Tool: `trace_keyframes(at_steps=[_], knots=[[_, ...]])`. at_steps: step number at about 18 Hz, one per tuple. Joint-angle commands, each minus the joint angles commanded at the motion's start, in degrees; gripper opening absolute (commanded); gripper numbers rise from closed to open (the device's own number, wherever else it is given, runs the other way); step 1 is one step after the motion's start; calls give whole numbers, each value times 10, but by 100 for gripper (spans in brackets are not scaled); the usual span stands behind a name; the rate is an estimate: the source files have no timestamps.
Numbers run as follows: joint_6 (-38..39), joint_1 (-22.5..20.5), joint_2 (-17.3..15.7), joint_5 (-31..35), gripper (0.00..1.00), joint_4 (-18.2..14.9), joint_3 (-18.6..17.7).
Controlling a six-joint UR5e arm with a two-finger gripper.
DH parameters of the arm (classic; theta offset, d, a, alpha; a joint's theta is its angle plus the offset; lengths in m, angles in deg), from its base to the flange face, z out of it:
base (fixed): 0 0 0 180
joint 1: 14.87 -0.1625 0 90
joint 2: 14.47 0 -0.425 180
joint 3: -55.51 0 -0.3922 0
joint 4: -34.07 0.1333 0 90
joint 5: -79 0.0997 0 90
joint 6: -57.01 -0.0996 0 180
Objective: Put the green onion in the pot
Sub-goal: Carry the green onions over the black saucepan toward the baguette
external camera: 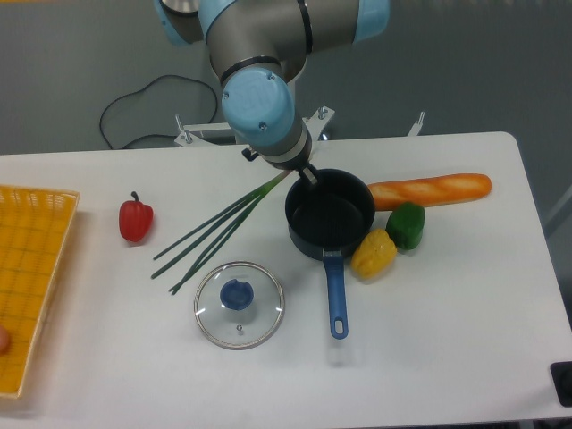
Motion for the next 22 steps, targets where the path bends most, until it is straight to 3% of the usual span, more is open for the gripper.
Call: trace_keyframes(at_steps=[14, 22], knots=[[-15, -40, 3, 97, 21, 5, -16], [-72, -72, 2, 105, 21, 8, -11]])
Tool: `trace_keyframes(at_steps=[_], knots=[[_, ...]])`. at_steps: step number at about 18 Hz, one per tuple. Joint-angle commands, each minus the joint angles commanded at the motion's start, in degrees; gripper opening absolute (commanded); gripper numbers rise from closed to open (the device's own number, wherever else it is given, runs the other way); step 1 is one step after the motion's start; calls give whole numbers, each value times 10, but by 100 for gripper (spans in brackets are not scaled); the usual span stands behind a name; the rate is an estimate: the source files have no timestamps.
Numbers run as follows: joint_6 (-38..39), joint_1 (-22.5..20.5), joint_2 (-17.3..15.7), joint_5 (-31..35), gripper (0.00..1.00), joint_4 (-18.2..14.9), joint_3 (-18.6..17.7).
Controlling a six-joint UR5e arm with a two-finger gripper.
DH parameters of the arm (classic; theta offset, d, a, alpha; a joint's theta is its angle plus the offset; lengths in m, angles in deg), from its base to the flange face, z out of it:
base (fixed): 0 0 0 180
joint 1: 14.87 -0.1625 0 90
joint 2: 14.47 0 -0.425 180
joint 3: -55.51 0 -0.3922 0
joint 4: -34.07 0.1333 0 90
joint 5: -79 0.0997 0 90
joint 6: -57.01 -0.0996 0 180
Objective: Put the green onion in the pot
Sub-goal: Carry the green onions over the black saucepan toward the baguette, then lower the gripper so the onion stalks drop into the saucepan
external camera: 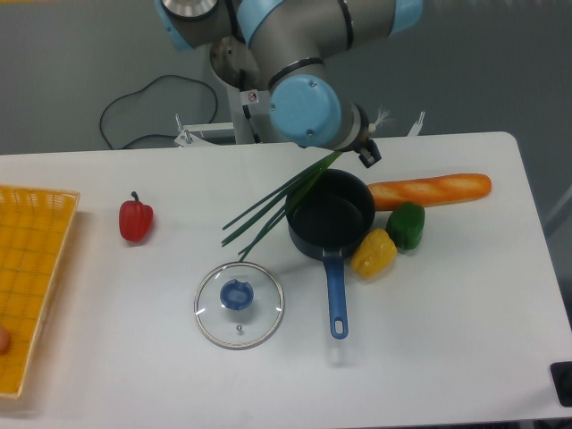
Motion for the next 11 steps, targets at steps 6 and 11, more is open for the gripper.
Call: trace_keyframes(at_steps=[6, 11], knots=[[0, 0, 1, 0, 22, 1, 3], [6, 1, 10, -1, 22, 10, 10]])
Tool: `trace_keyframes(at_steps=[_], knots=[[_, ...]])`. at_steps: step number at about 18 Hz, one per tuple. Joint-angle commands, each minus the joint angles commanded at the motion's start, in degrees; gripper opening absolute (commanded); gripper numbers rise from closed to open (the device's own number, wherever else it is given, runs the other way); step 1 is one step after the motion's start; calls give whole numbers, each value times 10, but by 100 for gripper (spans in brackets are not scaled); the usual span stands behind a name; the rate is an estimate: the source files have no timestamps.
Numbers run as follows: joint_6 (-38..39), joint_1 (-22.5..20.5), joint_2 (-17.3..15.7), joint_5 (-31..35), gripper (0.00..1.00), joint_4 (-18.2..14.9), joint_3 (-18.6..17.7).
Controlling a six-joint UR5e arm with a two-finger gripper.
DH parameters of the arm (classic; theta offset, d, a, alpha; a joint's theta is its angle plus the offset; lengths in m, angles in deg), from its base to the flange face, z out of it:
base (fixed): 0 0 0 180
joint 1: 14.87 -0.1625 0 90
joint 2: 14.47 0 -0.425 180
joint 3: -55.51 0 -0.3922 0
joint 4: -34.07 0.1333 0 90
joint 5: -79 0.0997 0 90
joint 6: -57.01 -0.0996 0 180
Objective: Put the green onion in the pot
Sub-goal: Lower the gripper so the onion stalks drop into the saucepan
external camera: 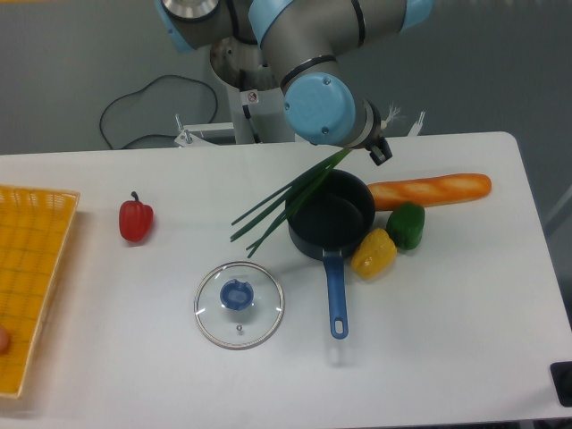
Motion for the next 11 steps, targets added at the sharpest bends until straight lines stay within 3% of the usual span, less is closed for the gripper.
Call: trace_keyframes(at_steps=[2, 11], knots=[[1, 1, 1, -4, 22, 19, 4], [26, 15, 15, -6, 22, 44, 4]])
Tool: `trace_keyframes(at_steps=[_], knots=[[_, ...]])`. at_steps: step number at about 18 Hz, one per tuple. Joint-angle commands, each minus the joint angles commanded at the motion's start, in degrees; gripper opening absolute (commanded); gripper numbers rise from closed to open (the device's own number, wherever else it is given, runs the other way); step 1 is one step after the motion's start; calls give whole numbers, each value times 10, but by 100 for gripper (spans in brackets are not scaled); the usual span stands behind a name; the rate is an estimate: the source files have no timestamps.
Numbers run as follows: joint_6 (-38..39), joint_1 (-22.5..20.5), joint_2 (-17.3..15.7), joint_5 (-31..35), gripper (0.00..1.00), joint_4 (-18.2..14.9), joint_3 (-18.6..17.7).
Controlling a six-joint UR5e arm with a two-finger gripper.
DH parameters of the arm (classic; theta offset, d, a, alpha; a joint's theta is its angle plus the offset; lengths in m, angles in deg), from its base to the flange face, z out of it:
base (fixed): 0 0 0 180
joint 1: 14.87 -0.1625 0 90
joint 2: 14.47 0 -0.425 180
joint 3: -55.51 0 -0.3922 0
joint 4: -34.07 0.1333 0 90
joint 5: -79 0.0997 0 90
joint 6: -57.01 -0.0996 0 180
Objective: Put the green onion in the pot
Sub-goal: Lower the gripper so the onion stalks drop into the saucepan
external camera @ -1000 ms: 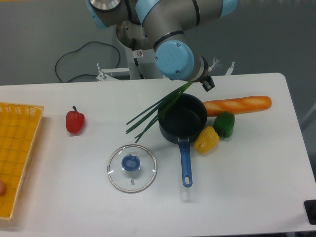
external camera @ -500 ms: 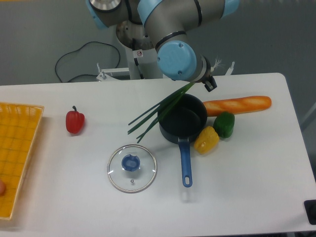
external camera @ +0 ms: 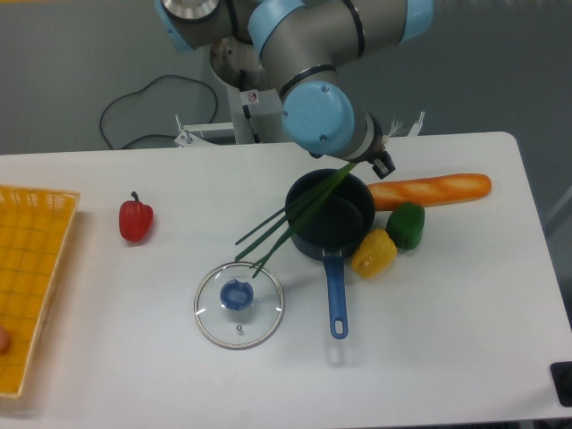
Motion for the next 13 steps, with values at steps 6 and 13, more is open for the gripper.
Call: trace_keyframes(at_steps=[6, 13], knots=[[-7, 11, 10, 4, 21, 1, 4], [-10, 11, 20, 7, 21, 8, 10]])
